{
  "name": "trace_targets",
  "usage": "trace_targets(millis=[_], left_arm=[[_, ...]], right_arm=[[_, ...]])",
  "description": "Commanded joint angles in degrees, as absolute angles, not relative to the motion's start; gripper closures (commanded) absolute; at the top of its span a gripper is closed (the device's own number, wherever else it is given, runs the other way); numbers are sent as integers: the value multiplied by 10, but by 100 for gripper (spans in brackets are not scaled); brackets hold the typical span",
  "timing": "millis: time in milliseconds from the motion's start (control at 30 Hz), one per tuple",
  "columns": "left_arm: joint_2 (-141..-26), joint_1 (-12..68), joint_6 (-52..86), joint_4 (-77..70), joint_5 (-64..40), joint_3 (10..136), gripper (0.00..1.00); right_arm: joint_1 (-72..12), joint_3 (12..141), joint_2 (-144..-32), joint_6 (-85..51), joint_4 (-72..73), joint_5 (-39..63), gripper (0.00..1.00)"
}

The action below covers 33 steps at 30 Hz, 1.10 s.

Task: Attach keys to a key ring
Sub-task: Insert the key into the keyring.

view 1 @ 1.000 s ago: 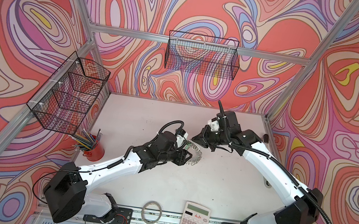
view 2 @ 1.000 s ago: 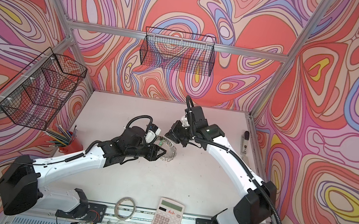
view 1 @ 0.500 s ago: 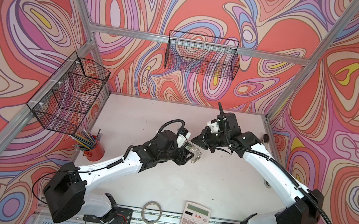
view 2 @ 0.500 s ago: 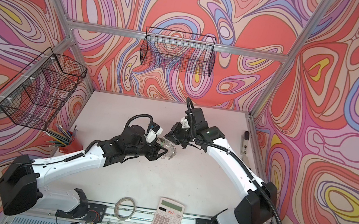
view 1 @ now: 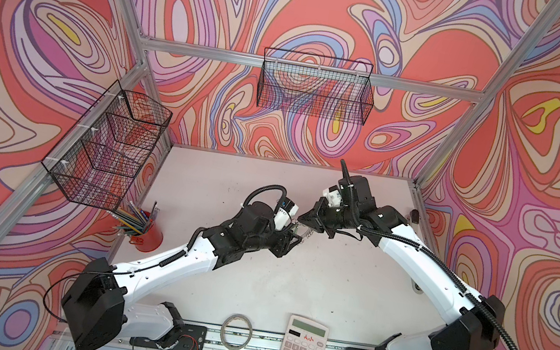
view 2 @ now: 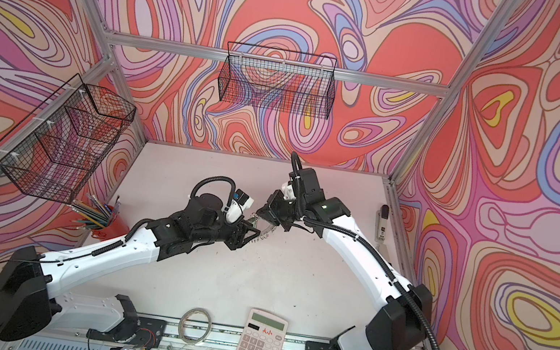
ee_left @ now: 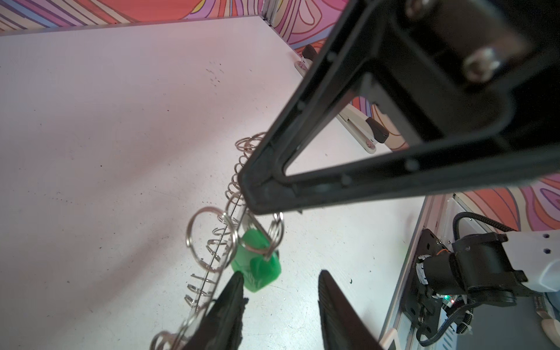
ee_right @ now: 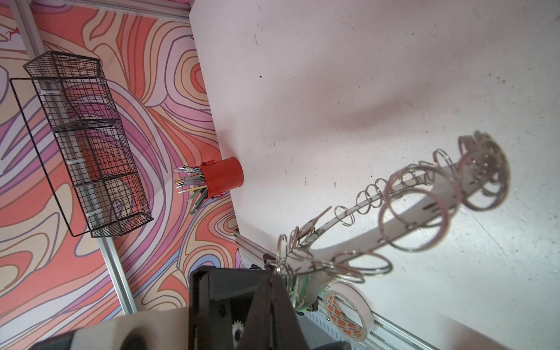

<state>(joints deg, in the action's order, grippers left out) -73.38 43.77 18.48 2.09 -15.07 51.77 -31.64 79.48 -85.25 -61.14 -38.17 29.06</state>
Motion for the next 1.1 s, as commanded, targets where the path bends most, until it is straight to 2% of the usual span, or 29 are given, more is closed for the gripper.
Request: trace_targets(millis=[0, 433, 767, 1067], left_arm=[[-738, 431, 176, 18, -130, 533, 60], [-758, 423, 179, 1, -129, 547, 72], [-755, 415, 171, 39, -145, 546, 99], [-734, 410, 180, 62, -149, 514, 100]], right_arm=[[-317, 794, -835, -620, -368, 296, 100], [-317, 778, -833, -624, -355, 312, 100], [-317, 795, -841, -611, -361, 320, 100], [-305, 814, -839, -595, -378, 323, 100]])
